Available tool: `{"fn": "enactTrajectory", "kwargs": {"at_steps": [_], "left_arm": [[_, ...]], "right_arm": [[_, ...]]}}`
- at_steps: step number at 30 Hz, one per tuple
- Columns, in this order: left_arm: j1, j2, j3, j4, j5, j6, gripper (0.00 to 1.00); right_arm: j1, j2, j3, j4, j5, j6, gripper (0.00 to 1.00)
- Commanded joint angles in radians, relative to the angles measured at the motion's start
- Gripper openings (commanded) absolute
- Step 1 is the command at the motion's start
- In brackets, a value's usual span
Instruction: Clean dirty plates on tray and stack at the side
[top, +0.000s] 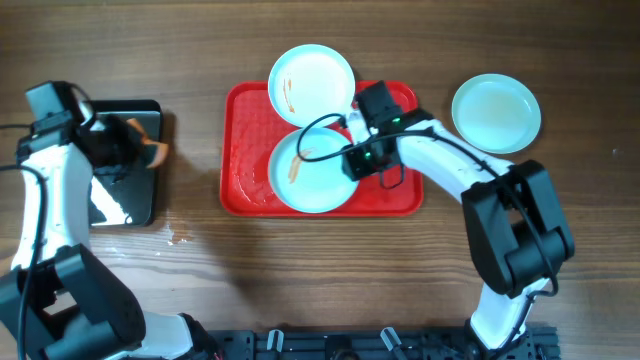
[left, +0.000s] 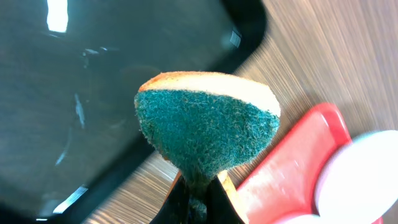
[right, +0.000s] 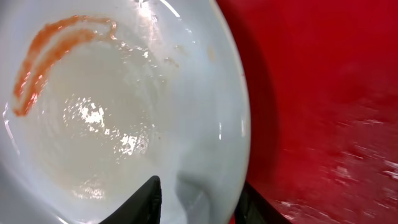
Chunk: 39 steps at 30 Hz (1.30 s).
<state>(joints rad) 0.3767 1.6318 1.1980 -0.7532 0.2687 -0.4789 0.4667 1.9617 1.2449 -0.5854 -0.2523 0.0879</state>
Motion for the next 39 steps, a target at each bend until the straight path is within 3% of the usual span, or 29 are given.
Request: {"fn": "enactTrajectory", "kwargs": {"at_steps": [1, 7, 14, 22, 28, 30, 37, 39], "left_arm": [[-0.093, 0.007, 0.010, 0.005, 0.064, 0.032, 0.04], [-0.232, 0.007, 0.010, 0.002, 0.064, 0.060, 0.04], [-0.378, 0.007, 0.010, -0.001, 0.043, 0.098, 0.04], [-0.417, 0.007, 0.010, -0.003, -0.031, 0.098, 0.04], [-0.417, 0.007, 0.010, -0.002, -0.035, 0.098, 0.04], [-0.417, 0.007, 0.010, -0.002, -0.035, 0.098, 0.04], [-0.417, 0.007, 0.010, -0.003, -0.035, 0.098, 0.04], [-0.417, 0.007, 0.010, -0.003, -0.035, 0.098, 0.04]], "right_arm": [[0.043, 0.010, -0.009, 0.032, -0.037, 0.077, 0.39], [0.056, 0.010, -0.009, 0.081, -0.037, 0.133, 0.39], [0.056, 0.010, -0.009, 0.110, 0.055, 0.169, 0.56], [0.051, -0.040, 0.032, 0.089, -0.021, 0.215, 0.57], [0.040, -0.101, 0.079, 0.168, 0.138, 0.247, 0.60], [0.028, -0.100, 0.080, 0.249, 0.167, 0.250, 0.55], [-0.005, -0.040, 0.080, 0.459, 0.278, 0.344, 0.09], [-0.010, -0.012, 0.080, 0.489, 0.298, 0.368, 0.04]]}}
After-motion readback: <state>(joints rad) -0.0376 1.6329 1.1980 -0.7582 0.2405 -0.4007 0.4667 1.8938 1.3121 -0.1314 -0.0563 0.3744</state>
